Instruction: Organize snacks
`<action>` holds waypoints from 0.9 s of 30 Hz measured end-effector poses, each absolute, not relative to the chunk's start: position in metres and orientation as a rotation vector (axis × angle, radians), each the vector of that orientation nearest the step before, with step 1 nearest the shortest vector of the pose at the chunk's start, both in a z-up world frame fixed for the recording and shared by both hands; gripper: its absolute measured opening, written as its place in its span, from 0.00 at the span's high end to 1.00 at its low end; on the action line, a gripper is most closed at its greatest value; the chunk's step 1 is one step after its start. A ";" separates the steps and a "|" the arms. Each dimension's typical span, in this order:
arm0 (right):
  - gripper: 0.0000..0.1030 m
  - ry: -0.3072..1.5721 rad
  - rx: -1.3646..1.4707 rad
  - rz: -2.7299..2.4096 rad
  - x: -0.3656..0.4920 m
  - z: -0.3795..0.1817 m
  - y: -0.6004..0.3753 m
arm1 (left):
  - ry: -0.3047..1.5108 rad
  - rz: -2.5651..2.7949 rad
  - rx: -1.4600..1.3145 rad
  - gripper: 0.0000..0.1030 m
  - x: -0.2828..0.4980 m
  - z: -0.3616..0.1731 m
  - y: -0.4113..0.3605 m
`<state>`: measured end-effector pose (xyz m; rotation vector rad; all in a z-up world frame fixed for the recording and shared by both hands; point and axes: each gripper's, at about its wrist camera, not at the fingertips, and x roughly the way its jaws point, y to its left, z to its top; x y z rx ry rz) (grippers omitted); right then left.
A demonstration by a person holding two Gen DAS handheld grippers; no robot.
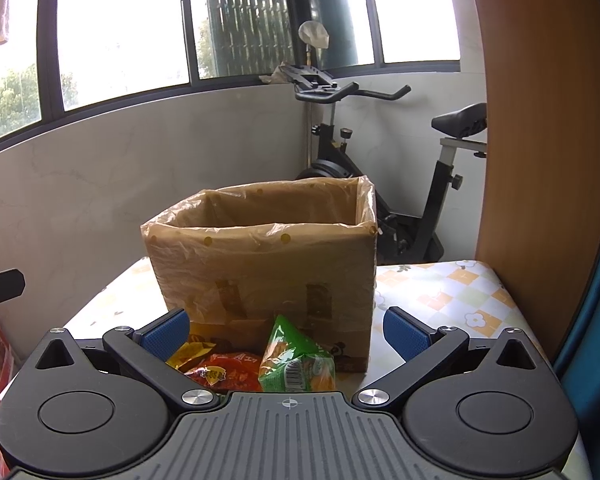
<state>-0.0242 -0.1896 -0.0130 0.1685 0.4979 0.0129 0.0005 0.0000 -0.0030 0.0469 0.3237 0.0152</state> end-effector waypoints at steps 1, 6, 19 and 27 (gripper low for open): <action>0.00 0.497 0.168 0.013 -0.025 -0.013 -0.190 | 0.324 0.015 0.047 0.00 0.000 -0.003 0.000; 0.00 0.498 0.168 0.013 -0.024 -0.013 -0.190 | 0.324 0.015 0.046 0.00 0.000 -0.003 0.000; 0.00 0.489 0.179 0.014 -0.024 -0.015 -0.191 | 0.329 0.032 0.053 0.00 0.003 -0.004 0.001; 0.00 0.438 0.212 0.012 -0.016 -0.039 -0.202 | 0.334 0.101 0.089 0.00 0.024 -0.020 0.006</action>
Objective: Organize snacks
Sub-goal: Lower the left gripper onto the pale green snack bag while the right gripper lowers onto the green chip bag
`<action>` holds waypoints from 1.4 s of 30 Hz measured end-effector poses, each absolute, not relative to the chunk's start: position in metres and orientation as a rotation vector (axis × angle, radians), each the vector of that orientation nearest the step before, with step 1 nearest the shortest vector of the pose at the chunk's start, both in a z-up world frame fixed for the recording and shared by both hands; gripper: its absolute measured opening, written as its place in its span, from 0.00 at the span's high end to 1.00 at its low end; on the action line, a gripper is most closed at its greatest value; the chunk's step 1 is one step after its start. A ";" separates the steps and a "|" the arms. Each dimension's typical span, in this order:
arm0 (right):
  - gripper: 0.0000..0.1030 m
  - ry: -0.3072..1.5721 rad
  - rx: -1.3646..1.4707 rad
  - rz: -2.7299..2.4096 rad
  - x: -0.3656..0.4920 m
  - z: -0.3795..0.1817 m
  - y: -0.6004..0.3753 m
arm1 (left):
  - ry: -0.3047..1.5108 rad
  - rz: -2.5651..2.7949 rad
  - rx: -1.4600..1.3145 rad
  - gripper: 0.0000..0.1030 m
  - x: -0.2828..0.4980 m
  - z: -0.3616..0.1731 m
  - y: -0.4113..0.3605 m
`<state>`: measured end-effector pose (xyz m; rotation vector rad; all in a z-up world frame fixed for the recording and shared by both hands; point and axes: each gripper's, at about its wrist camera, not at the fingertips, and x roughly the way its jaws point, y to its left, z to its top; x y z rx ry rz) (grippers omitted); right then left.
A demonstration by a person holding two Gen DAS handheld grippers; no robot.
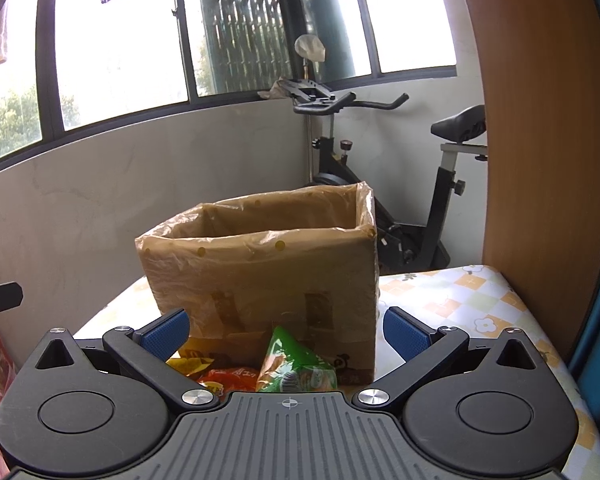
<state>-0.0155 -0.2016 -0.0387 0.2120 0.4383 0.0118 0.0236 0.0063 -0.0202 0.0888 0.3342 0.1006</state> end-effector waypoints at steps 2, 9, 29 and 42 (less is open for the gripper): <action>0.00 0.439 0.215 0.003 -0.011 -0.049 -0.203 | 0.342 0.107 0.090 0.00 0.029 -0.027 0.009; 0.00 0.495 0.201 -0.006 0.005 -0.081 -0.198 | 0.399 0.102 0.086 0.01 0.048 -0.051 0.018; 0.00 0.572 0.236 0.001 0.027 -0.119 -0.199 | 0.537 0.091 0.028 0.09 0.079 -0.092 0.045; 0.00 0.616 0.199 0.014 0.015 -0.125 -0.189 | 0.540 -0.071 -0.026 0.09 0.061 -0.089 0.013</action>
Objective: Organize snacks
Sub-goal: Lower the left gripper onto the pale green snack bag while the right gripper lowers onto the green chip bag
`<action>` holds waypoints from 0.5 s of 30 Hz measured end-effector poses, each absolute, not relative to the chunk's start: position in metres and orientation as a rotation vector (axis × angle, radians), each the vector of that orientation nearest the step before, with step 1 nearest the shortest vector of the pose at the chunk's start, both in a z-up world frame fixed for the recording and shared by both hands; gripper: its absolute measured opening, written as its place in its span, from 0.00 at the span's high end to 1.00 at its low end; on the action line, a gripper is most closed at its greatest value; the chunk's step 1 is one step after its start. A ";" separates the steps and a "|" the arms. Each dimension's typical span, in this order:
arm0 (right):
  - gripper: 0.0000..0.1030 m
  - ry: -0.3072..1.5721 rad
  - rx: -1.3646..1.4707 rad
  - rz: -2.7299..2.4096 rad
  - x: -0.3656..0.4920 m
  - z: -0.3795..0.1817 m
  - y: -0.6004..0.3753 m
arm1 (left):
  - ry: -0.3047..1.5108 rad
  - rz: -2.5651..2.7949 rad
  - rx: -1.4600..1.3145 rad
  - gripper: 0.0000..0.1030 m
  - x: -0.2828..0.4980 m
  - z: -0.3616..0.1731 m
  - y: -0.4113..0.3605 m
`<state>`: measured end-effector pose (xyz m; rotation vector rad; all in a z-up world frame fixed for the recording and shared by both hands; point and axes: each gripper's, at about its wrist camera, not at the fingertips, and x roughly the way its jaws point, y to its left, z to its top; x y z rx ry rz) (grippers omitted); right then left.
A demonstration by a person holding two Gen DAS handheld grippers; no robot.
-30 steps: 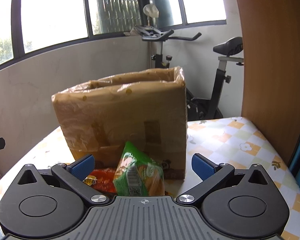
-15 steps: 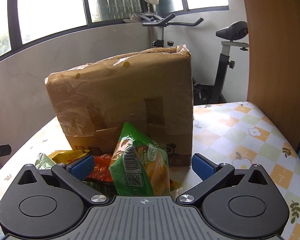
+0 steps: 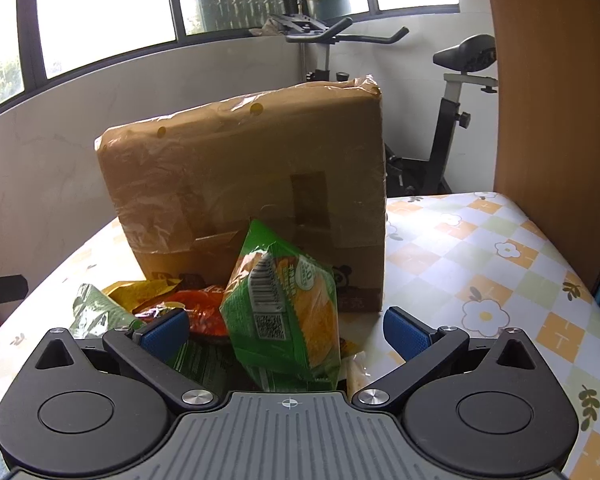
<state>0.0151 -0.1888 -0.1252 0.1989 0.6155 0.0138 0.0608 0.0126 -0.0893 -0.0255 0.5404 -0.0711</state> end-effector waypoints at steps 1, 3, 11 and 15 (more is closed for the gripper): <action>0.00 0.621 0.193 0.011 0.014 -0.126 -0.188 | 0.545 -0.090 -0.024 0.08 0.059 -0.091 0.008; 0.00 0.630 0.185 0.013 0.011 -0.129 -0.185 | 0.563 -0.122 -0.022 0.08 0.060 -0.095 -0.001; 0.00 0.664 0.150 0.013 0.003 -0.143 -0.178 | 0.687 -0.215 -0.155 0.08 0.072 -0.127 -0.011; 0.00 0.696 0.148 0.037 0.004 -0.153 -0.171 | 0.702 -0.239 -0.166 0.07 0.076 -0.139 -0.020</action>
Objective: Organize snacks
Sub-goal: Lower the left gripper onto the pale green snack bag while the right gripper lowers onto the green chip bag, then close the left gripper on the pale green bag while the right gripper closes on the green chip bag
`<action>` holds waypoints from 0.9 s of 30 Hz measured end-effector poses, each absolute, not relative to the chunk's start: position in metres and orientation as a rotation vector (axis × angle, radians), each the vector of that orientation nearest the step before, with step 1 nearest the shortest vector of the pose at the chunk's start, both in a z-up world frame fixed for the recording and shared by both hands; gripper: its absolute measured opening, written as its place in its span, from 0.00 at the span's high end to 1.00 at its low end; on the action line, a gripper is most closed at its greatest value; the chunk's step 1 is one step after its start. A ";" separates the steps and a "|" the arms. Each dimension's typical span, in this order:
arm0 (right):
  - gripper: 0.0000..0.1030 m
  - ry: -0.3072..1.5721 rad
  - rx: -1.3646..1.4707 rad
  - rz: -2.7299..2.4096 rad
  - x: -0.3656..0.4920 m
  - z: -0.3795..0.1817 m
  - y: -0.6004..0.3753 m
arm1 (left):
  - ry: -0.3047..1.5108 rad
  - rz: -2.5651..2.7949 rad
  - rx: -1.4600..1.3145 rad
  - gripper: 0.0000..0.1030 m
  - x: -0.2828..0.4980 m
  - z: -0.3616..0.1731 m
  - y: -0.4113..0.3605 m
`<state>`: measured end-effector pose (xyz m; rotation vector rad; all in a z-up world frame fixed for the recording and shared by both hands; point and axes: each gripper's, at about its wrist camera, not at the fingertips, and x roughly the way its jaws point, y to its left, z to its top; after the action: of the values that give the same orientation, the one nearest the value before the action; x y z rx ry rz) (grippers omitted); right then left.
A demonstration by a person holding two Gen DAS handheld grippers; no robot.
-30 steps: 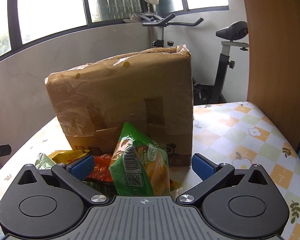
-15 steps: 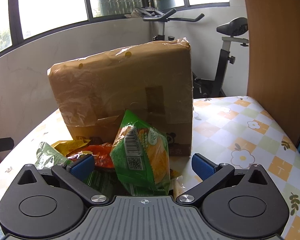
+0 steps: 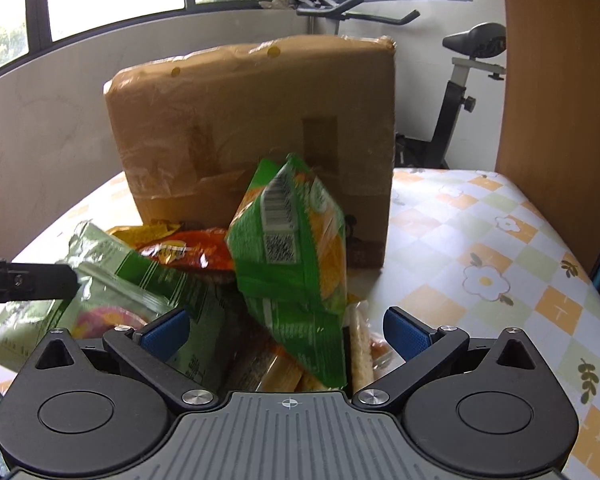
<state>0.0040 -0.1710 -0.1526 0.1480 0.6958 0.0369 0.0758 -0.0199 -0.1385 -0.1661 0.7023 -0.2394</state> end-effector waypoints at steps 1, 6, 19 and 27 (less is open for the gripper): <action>0.00 0.700 0.148 0.042 0.005 -0.154 -0.169 | 0.709 -0.242 -0.173 0.06 0.078 -0.142 -0.022; 0.00 0.704 0.147 0.044 0.007 -0.157 -0.166 | 0.729 -0.267 -0.249 0.05 0.087 -0.155 -0.022; 0.00 0.705 0.145 0.051 0.007 -0.158 -0.164 | 0.752 -0.325 -0.320 0.25 0.084 -0.159 -0.013; 0.00 0.685 0.139 0.050 0.005 -0.153 -0.165 | 0.680 -0.347 -0.285 0.42 0.068 -0.148 -0.013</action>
<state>0.0051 -0.1645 -0.1532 0.1389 0.6852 0.0504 0.0682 -0.0134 -0.1475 -0.2851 0.6800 -0.3467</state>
